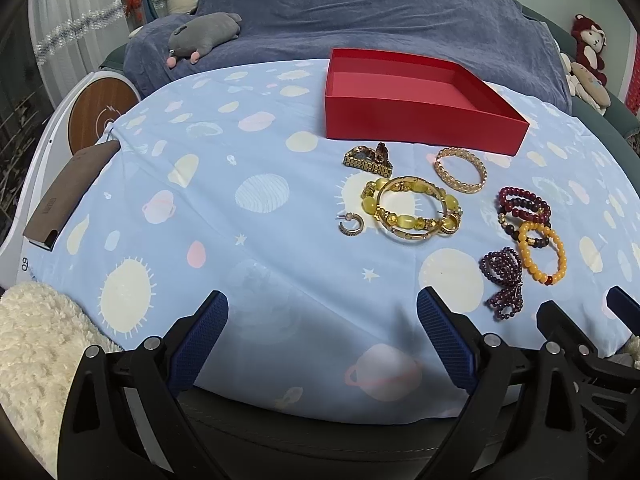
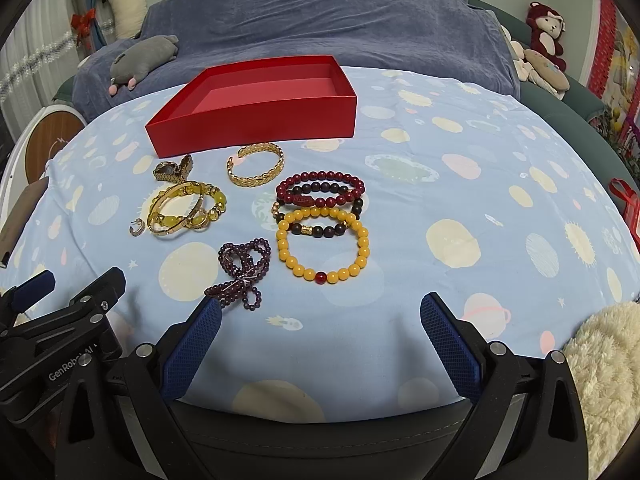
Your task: Organize jewelry
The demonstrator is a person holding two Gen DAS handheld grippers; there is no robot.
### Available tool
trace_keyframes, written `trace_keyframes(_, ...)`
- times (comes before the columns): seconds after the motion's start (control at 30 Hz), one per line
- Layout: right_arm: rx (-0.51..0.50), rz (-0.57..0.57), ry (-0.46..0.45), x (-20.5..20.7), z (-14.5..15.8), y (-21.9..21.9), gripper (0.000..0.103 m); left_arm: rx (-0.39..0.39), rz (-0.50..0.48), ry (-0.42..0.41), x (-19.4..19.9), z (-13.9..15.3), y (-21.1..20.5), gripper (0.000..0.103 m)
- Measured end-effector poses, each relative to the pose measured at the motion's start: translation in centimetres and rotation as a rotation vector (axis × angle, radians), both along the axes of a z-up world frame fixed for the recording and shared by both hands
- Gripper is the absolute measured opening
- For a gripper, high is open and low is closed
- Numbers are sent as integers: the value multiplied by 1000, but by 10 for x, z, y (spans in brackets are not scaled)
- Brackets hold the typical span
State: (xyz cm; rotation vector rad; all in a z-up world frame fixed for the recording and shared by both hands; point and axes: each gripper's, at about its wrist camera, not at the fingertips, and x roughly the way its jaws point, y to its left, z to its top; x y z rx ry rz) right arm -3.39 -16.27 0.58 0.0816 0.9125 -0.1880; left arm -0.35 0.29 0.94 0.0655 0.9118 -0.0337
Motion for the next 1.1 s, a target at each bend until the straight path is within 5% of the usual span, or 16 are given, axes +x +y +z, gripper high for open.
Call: trace_keyframes(1.1, -1, 1, 1, 0, 0, 0, 96, -3, 0, 7, 1, -1, 1, 90)
